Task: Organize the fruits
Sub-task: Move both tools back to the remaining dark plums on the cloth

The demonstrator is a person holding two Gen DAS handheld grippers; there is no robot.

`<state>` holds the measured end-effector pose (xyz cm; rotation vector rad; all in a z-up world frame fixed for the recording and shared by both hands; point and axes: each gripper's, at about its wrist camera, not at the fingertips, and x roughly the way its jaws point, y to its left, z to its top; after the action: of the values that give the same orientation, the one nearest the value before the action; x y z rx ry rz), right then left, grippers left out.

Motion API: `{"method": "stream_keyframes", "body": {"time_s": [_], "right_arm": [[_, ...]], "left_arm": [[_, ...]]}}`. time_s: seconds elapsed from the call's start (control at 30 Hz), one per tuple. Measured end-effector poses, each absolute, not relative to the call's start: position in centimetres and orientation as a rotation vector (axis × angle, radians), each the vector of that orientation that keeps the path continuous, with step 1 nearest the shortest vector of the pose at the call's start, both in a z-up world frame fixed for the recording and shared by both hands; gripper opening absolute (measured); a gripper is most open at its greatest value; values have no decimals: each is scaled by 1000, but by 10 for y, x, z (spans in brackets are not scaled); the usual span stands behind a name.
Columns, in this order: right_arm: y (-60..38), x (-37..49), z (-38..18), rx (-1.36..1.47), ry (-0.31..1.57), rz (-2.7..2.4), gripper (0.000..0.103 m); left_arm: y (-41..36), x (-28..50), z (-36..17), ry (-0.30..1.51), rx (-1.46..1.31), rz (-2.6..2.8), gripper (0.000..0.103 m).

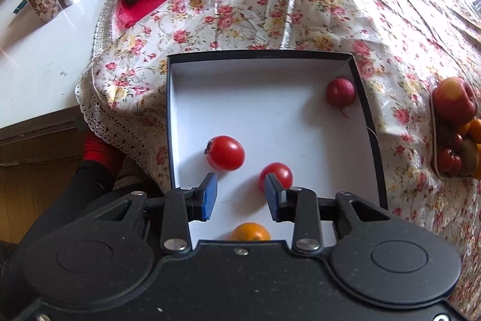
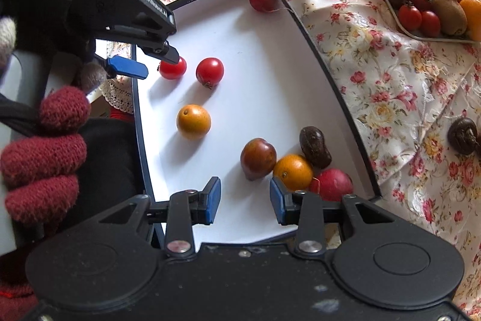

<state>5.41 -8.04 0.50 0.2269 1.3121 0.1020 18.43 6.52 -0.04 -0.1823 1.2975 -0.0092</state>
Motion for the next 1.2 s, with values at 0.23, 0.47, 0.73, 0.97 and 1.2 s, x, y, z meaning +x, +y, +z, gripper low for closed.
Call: {"method": "stream_keyframes", "body": {"time_s": [0.23,0.47,0.73,0.97,1.2], "right_arm": [[-123,40,25,288,1263,40,39],[-208,27,41,354,1176,-185,39],[-300,7,31,456,1133,-429,39],[-330,10,14,498,1139,-475,39],[-328,17,0,502,1165,-449,39]], "left_arm": [[45,174,6,1267,-98,-58,44],[23,166,7,1263,-40,-129,44],[4,158,8,1243,10,-177,44],[-33,139,15,1194,110,-291,44],[-77,111,18,1144,233,-407,44]]}}
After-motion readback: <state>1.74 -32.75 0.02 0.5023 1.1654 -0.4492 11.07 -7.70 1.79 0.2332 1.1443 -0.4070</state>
